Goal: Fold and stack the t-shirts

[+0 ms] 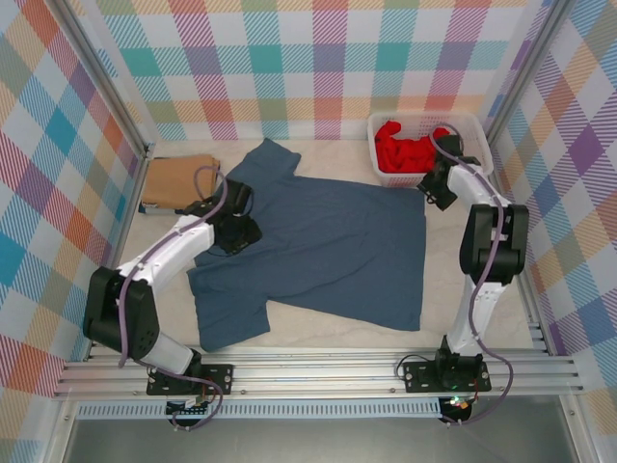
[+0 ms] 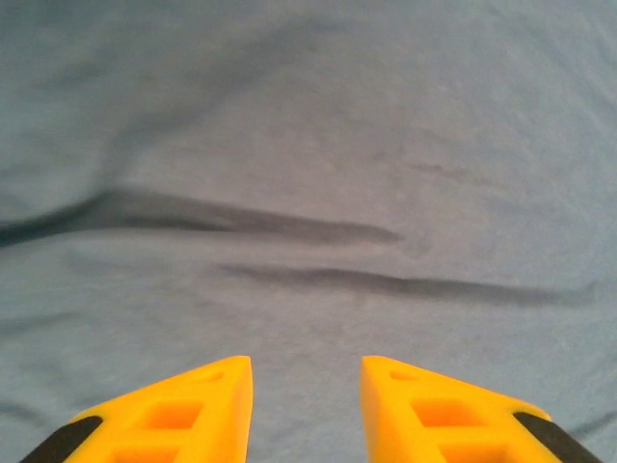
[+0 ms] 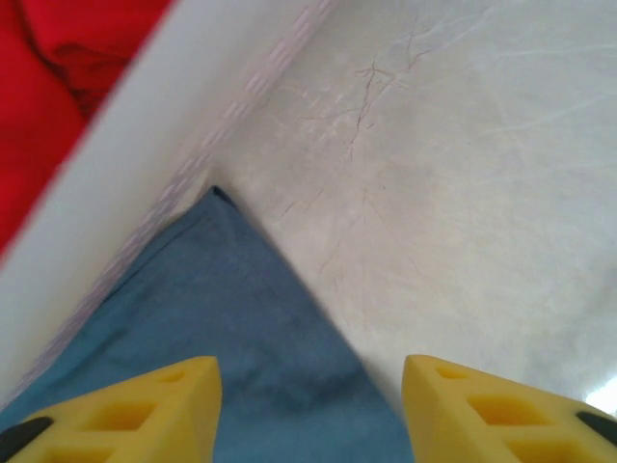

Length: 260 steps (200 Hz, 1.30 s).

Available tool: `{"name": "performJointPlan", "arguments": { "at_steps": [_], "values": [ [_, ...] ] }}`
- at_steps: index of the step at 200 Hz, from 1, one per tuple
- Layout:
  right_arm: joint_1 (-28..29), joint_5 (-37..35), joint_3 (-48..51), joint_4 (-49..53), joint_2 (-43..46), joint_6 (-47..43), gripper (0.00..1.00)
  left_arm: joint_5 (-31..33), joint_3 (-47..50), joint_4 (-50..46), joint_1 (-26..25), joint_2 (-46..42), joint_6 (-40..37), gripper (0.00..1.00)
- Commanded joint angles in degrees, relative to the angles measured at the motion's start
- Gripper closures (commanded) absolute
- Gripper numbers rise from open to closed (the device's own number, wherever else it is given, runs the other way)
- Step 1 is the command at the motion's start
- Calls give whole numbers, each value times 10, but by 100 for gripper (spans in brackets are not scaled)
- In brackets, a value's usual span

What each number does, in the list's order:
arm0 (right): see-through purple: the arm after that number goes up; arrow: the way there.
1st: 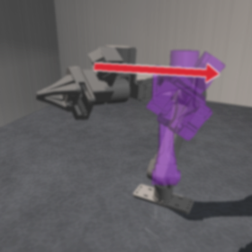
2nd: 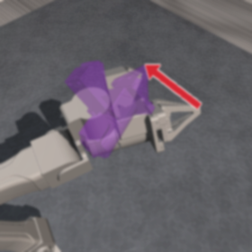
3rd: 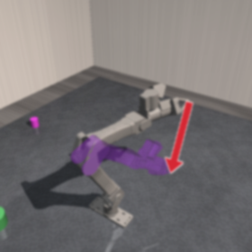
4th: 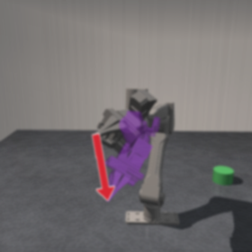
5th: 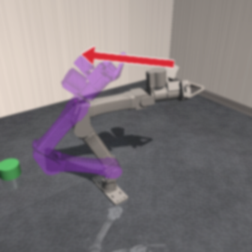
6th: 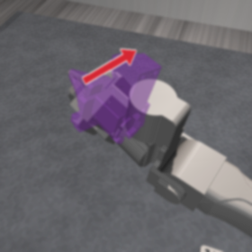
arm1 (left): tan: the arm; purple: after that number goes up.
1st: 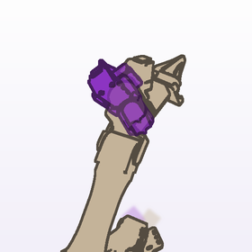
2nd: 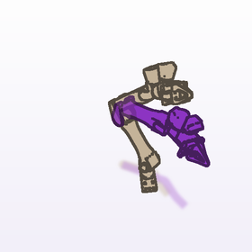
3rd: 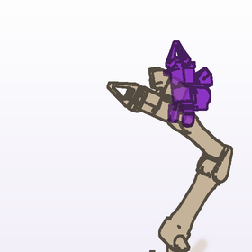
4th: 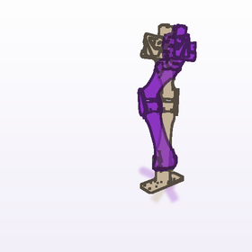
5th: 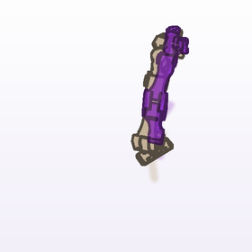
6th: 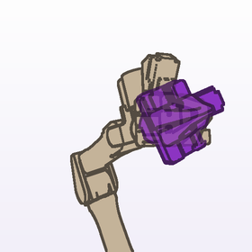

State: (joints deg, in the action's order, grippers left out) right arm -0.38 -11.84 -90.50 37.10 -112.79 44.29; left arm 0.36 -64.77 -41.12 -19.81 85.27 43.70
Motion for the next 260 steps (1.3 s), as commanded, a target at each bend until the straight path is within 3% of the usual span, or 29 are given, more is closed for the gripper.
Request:
{"name": "performJointPlan", "arguments": {
  "at_steps": [1, 52, 71, 116, 151, 173, 223, 260],
  "values": [
    [25, 25, 54, 62, 97, 50, 49, 16, 13, -85, 44, -9, -7, 65],
    [161, 120, 291, 8, 206, 152, 50, -17, 25, -37, 92, 56, -18, 65],
    [162, 136, 334, 23, 227, 172, 49, -25, 15, -50, 89, 74, -19, 69],
    [164, 150, 405, 107, 311, 199, 48, -24, 64, -98, 72, 5, -15, 68],
    [162, 167, 434, 70, 271, 224, 49, -18, 69, -56, 74, 25, -18, 68],
    [138, 161, 416, 81, 218, 232, 48, -15, 44, -46, 73, 56, -17, 68],
    [7, 166, 397, 84, 144, 215, 48, -37, 42, -16, 59, 111, -14, 68],
    [-13, 182, 301, 101, 74, 149, 46, -48, 41, 8, 25, 156, -1, 68]
  ]
}}
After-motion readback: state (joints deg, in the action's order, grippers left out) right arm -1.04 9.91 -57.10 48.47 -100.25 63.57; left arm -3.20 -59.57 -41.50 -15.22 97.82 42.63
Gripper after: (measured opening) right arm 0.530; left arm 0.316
